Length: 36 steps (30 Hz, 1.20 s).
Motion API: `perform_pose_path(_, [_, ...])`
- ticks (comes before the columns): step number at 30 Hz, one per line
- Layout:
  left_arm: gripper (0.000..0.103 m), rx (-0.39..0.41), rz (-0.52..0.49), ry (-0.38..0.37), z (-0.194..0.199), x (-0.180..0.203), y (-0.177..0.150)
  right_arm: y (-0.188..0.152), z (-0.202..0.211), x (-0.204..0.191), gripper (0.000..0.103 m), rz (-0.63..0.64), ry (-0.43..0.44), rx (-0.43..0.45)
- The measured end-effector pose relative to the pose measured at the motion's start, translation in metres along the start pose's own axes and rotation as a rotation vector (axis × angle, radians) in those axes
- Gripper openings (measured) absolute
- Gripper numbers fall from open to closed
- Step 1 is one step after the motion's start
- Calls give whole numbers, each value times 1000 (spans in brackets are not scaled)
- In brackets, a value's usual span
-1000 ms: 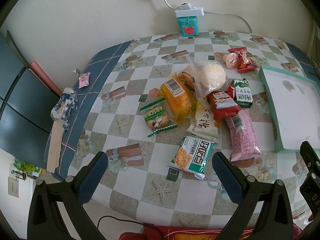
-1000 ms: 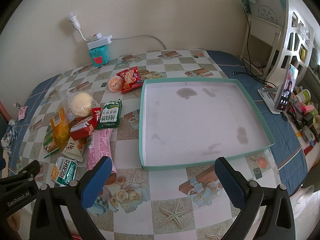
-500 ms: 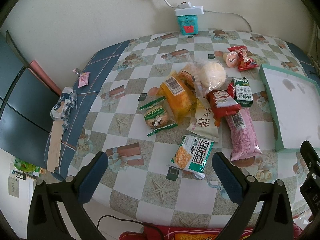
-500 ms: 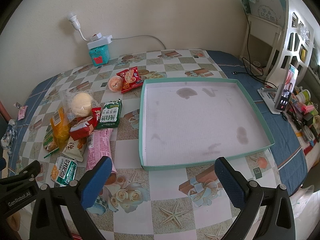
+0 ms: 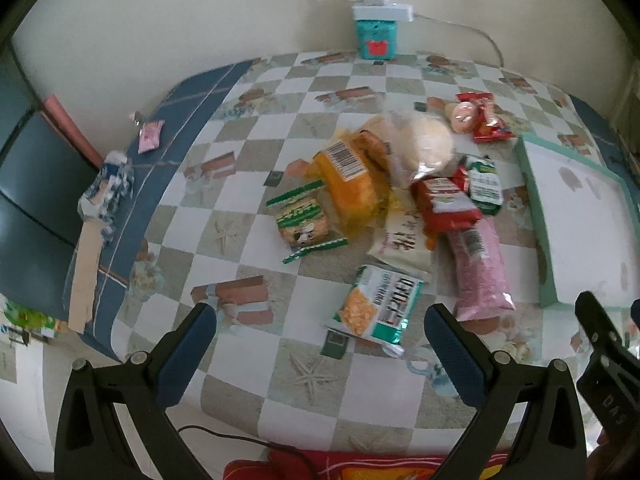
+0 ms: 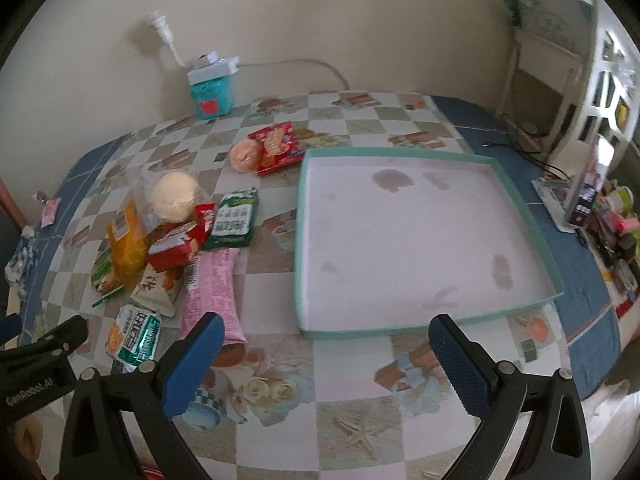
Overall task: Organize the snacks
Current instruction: 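Grasp the green cracker bag with the left gripper while the right grasps the pink wafer bag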
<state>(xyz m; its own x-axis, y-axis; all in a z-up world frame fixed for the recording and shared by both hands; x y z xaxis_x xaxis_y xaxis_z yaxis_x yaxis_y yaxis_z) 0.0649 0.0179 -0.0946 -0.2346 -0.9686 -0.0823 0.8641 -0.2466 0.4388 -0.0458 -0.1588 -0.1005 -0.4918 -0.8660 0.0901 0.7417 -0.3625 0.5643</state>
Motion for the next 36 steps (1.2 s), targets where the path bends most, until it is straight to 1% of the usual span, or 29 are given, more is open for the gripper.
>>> perform_pose_path(4, [103, -53, 59, -25, -16, -14, 3, 2, -18, -26, 103, 53, 66, -40])
perform_pose_path(9, [103, -103, 96, -32, -35, -24, 4, 3, -42, -55, 103, 98, 112, -86])
perform_pose_path(11, [102, -120, 73, -56, -40, -16, 2, 3, -48, -60, 102, 105, 124, -101])
perform_pose_path(12, [102, -124, 64, -61, -41, -13, 1, 2, -50, -61, 98, 106, 128, -107])
perform_pose_path(14, [102, -135, 45, -55, -46, -8, -1, 1, -56, -62, 95, 100, 140, -125])
perform_pose_path(16, [102, -153, 41, -64, -51, -4, -4, 0, -65, -61, 95, 81, 161, -150])
perform_pose_path(17, [102, -160, 40, -69, -53, -2, -5, 1, -67, -60, 94, 78, 162, -148])
perform_pose_path(20, [102, -165, 19, -73, -55, 2, -7, 6, -69, -62, 87, 90, 162, -135])
perform_pose_path(22, [102, -157, 8, -68, -55, 3, -6, 4, -74, -64, 82, 80, 185, -155])
perform_pose_path(24, [102, -163, 4, -69, -57, 5, -7, 5, -77, -63, 81, 68, 188, -162])
perform_pose_path(27, [100, -178, 5, -90, -60, 6, -9, 13, -75, -60, 81, 58, 193, -139])
perform_pose_path(29, [97, -181, -4, -91, -61, 8, -10, 19, -71, -60, 81, 44, 215, -117])
perform_pose_path(31, [96, -183, -25, -95, -61, 14, -11, 22, -69, -66, 81, 51, 239, -107])
perform_pose_path(34, [95, -188, -51, -101, -62, 21, -14, 20, -73, -80, 80, 96, 255, -124])
perform_pose_path(36, [95, -195, -57, -97, -64, 23, -15, 18, -76, -86, 77, 108, 268, -137])
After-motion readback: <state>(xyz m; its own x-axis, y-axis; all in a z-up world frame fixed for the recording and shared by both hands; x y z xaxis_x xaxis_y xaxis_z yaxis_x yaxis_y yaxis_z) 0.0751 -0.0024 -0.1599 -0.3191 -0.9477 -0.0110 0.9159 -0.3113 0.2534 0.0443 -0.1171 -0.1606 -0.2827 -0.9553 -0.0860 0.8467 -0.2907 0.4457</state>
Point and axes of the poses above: each gripper's, at about its wrist camera, not at the fingertips, and z roughly against the way its jaws point, x to its right, y to its top, the point moved 9 cm from there along -z, roughly the way its jaws point, and after that the axes turned 11 degrees about z, right-handed, at the moved point
